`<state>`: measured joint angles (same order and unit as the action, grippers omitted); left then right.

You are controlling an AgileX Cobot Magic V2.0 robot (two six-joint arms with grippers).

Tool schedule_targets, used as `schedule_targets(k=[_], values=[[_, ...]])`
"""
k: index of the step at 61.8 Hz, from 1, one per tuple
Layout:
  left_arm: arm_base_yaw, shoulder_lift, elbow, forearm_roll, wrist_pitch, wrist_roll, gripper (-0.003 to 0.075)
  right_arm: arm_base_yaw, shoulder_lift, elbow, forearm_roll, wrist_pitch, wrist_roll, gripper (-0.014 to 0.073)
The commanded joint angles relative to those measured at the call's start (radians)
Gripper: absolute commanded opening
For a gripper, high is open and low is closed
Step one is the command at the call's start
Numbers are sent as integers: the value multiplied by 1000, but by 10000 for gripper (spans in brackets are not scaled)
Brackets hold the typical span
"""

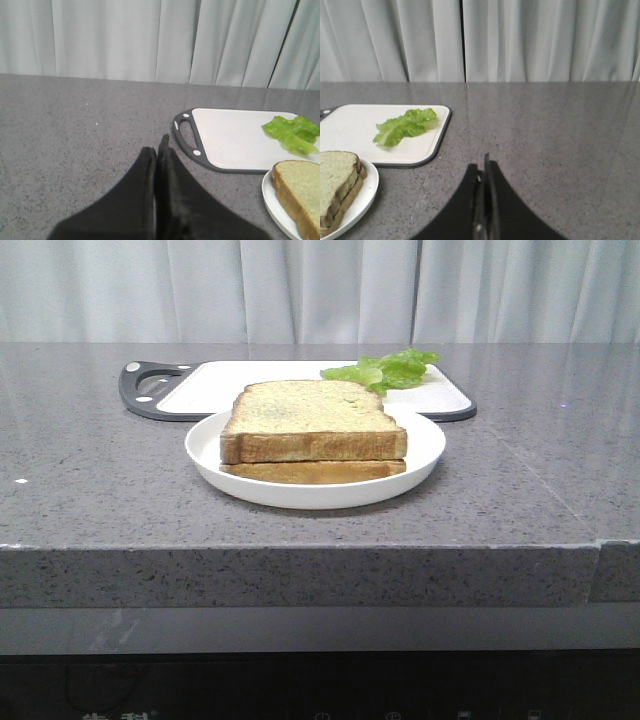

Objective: Left arm grabs bread, right arm adds lettuce

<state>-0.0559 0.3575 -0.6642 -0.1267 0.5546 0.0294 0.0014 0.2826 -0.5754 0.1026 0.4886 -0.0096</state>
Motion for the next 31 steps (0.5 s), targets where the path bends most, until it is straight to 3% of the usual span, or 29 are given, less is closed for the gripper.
schedule_targets(k=[1,31], values=[[1,69,-50,-2,-41,1,-20,1,91,-66,2,-4,-3,-118],[1,204,-46,-15,-17,1,-20,1,275,-68,2,63,-3,-118]])
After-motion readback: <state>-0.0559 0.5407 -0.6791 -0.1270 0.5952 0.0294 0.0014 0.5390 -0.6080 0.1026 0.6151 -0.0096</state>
